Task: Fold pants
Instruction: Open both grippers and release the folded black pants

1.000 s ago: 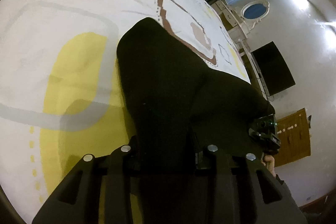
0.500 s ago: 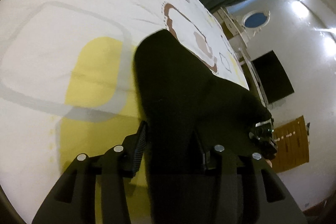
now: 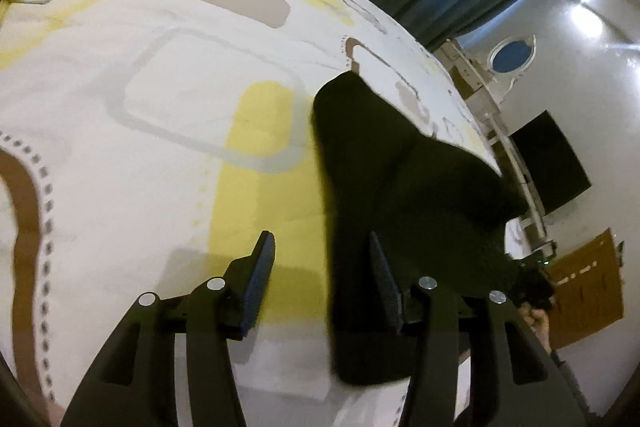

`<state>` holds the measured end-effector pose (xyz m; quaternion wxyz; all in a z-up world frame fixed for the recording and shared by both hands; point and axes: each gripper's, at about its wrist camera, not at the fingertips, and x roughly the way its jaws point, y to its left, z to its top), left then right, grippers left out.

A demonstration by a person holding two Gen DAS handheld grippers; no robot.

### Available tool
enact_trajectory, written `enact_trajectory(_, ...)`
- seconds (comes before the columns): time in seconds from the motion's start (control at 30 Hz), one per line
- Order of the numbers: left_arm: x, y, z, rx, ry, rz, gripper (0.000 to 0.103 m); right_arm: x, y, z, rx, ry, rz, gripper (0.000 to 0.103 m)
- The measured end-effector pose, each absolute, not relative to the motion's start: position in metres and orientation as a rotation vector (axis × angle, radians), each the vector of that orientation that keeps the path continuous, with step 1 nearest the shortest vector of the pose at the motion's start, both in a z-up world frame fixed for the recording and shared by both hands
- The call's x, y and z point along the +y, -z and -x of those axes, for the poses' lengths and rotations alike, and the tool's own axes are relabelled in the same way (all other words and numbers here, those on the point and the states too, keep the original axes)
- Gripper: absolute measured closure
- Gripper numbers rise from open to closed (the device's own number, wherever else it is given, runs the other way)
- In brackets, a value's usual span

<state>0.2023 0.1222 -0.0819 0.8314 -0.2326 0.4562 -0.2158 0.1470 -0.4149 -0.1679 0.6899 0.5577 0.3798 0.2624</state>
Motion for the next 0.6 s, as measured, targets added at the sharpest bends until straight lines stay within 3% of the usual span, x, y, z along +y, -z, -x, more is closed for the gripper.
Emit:
enact_trajectory(0.4,0.128,0.094,-0.163,0.989,0.448,0.536,0.054,-0.451,0.172,-0.065,0.785,-0.461,-1.296,0.070)
enact_trajectory(0.6,0.103,0.084,-0.129,0.952,0.451,0.467,0.051,-0.435,0.159,-0.036,0.846,-0.351,-1.150,0.070)
